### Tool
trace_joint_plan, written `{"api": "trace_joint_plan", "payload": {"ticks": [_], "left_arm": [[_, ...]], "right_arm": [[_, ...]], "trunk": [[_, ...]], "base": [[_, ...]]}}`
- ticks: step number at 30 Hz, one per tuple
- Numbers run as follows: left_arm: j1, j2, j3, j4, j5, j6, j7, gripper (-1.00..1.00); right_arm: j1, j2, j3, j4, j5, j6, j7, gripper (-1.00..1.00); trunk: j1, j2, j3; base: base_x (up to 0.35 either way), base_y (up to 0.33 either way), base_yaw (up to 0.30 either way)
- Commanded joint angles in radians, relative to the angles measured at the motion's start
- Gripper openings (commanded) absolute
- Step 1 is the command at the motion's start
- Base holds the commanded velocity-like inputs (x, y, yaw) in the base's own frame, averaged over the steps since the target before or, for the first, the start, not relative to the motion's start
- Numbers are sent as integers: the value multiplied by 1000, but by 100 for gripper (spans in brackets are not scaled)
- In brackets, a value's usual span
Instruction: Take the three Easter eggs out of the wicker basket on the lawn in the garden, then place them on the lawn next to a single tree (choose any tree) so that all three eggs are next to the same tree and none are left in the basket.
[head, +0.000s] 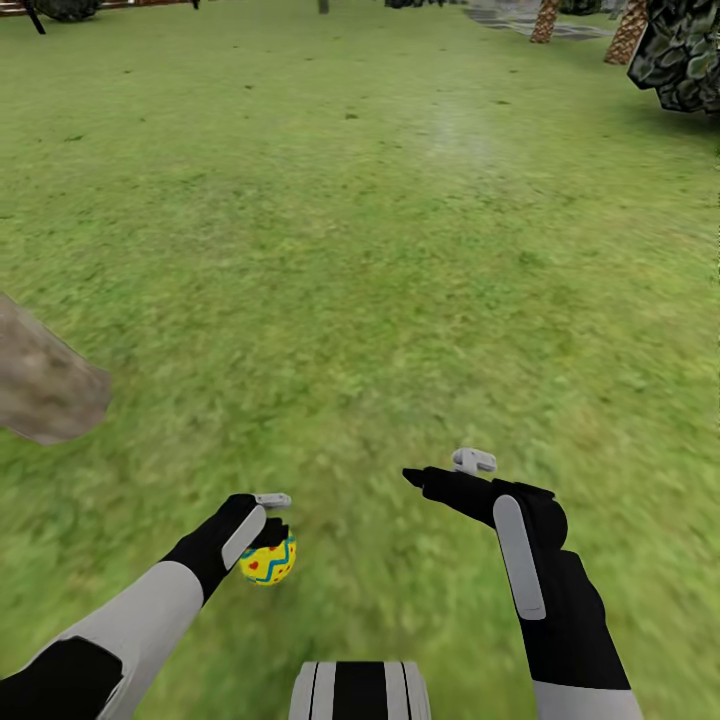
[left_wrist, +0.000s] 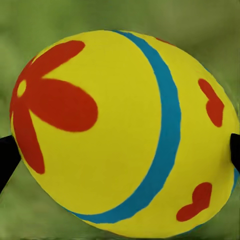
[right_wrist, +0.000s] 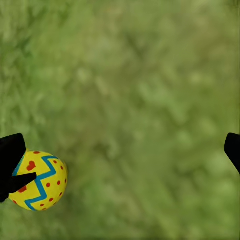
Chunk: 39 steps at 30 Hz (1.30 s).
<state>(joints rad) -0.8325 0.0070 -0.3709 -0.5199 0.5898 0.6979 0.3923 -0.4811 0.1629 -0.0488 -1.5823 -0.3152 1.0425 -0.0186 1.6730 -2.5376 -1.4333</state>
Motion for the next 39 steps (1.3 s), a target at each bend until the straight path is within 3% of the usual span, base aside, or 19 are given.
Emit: {"api": "trace_joint_plan", "payload": {"ticks": [1, 18, 28, 39], "left_arm": [[0, 1, -4, -1, 8, 4, 8, 100], [-3, 3, 7, -1, 11, 13, 2, 100], [-2, 3, 7, -2, 11, 13, 3, 100], [-2, 4, 7, -2, 11, 12, 3, 100]], "right_arm": [[-1, 1, -2, -1, -4, 5, -2, 100], [-1, 1, -2, -1, -4, 5, -2, 100], [-1, 1, 0, 1, -4, 5, -2, 100], [-1, 1, 2, 3, -4, 5, -3, 100]], "trunk": [[-1, 0, 3], [-8, 4, 69], [-13, 6, 108], [-18, 9, 151]], "base": [[0, 0, 0], [-56, 0, 0], [-312, 0, 4], [-152, 0, 240]]}}
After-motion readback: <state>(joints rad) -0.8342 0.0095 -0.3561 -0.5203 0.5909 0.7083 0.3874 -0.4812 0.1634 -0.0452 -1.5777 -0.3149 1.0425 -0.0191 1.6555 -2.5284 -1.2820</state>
